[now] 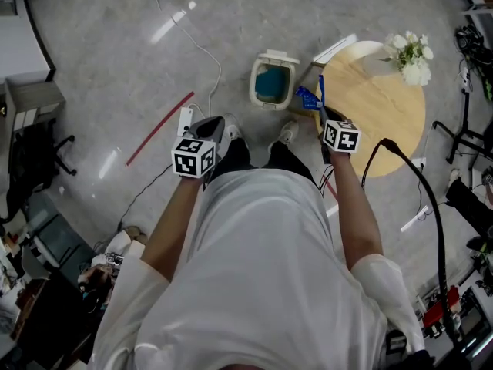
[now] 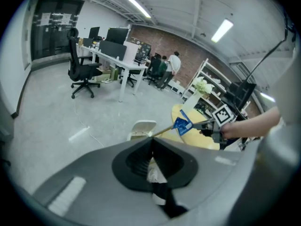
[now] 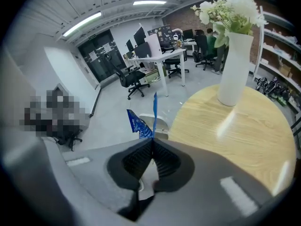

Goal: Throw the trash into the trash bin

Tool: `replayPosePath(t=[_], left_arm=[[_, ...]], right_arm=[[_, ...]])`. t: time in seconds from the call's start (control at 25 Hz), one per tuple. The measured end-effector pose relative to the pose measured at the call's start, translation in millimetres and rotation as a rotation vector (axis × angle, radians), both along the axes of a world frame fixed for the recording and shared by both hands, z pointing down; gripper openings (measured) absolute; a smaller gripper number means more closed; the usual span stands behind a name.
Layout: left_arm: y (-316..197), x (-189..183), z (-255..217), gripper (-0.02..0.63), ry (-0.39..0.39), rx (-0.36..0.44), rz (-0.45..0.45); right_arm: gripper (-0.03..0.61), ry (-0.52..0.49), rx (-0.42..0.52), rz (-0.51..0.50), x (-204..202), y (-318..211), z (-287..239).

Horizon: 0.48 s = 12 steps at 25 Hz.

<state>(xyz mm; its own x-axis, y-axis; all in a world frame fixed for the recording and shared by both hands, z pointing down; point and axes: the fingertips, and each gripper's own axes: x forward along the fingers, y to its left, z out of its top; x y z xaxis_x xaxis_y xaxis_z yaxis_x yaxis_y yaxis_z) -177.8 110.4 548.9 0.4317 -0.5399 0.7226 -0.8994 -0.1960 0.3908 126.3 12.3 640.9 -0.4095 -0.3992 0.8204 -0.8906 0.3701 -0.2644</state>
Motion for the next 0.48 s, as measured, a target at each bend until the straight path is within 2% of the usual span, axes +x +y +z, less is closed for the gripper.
replayPosePath(t=[0.48], left_arm=[[2.3,-34.1,6.7,0.005,-0.007,-0.016,-0.076]], right_arm=[[0.003,-0.011,-0.035,-0.101,-52.3,-5.4,17.3]])
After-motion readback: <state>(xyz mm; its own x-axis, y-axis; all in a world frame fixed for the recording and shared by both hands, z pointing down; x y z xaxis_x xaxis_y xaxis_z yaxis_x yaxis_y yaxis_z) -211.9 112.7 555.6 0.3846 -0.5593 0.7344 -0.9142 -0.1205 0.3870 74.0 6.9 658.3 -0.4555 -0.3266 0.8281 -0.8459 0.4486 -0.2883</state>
